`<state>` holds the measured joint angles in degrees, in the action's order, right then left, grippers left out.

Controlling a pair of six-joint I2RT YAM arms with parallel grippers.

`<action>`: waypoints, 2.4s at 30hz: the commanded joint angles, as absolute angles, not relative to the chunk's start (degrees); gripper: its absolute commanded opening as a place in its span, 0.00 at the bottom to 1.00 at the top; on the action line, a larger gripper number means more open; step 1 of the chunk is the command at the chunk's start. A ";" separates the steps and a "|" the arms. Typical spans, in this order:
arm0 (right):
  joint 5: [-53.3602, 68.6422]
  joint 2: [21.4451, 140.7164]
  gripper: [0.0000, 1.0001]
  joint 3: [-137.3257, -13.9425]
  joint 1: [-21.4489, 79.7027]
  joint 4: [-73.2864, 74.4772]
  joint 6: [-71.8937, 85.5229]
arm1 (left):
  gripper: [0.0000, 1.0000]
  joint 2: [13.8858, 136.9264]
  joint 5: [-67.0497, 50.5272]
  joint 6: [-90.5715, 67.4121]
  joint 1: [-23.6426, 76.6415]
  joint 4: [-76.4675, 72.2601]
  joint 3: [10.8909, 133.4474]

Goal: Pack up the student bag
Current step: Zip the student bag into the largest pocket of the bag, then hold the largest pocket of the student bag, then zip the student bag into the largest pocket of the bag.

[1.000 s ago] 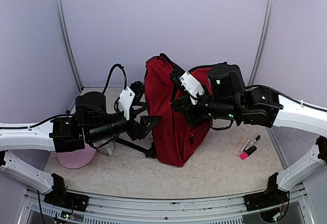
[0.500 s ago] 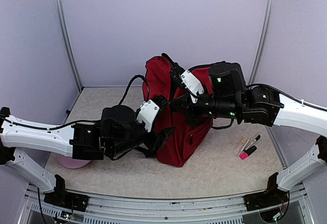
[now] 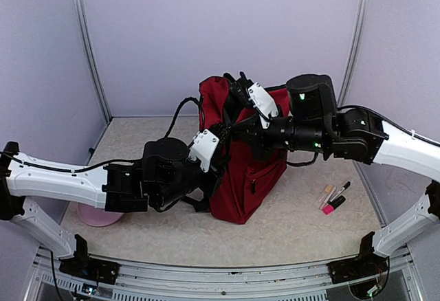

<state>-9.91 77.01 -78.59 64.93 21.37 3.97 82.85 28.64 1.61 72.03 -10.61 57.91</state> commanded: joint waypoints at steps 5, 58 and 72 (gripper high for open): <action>-17.58 76.82 0.00 -92.33 58.46 24.32 0.30 | 0.00 77.53 25.16 0.30 72.17 -12.91 51.61; 16.59 66.86 0.00 -81.50 26.78 27.85 5.43 | 0.00 97.20 3.05 9.07 59.63 21.94 101.08; 34.36 67.83 0.00 -56.82 7.75 18.01 13.63 | 0.00 78.95 -0.22 9.25 55.57 12.03 86.13</action>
<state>34.39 65.95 -62.41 11.09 19.77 9.21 87.90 0.27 8.08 57.30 15.57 87.66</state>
